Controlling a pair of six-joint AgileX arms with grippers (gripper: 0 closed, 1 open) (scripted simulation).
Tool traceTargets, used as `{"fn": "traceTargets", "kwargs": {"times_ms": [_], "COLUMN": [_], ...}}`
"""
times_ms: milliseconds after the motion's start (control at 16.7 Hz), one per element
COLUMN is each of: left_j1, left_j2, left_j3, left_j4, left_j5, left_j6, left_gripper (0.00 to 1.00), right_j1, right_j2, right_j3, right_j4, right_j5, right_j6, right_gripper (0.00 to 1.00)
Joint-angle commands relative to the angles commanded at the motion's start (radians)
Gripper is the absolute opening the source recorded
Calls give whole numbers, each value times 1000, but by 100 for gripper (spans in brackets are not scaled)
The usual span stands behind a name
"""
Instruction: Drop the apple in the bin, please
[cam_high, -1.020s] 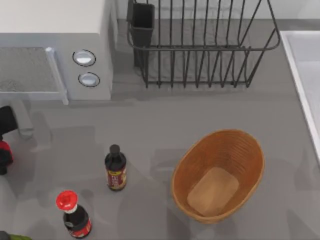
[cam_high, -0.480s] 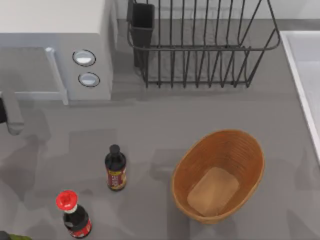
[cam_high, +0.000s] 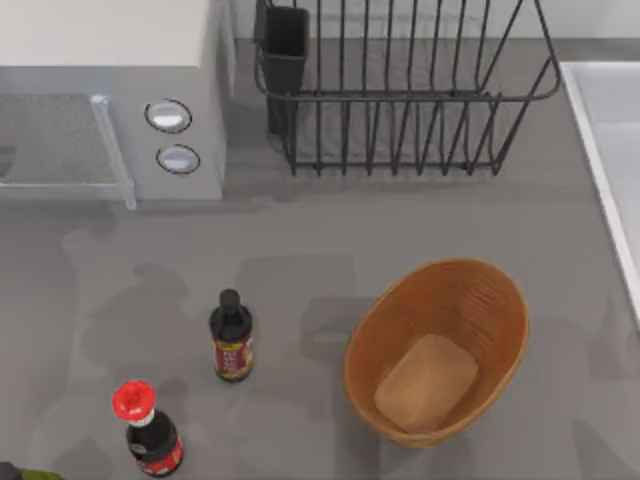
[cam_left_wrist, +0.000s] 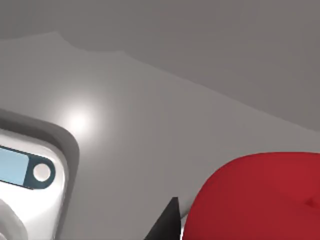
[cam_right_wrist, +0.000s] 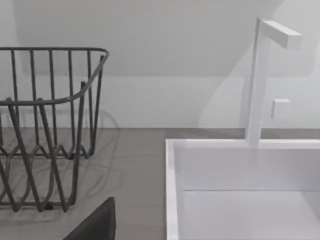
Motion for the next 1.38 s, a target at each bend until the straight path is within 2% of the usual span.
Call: {"fn": "traceTargets", "kwargs": {"times_ms": [180, 480, 720, 1020, 1380], "left_j1": [7, 3, -81, -323, -664], "left_j2": [8, 7, 23, 59, 103], "left_j3": [44, 41, 64, 143, 310], "left_j4": [-49, -46, -72, -105, -111], "left_j5": [35, 33, 39, 35, 3], "left_j6": [-15, -13, -112, -451, -1058], "left_gripper": [0, 0, 0, 0, 0], "right_j1": [0, 0, 0, 0, 0], "right_j2": [0, 0, 0, 0, 0], "right_j3": [0, 0, 0, 0, 0], "right_j4": [0, 0, 0, 0, 0], "right_j5": [0, 0, 0, 0, 0], "right_j6": [0, 0, 0, 0, 0], "right_gripper": [100, 100, 100, 100, 100]}}
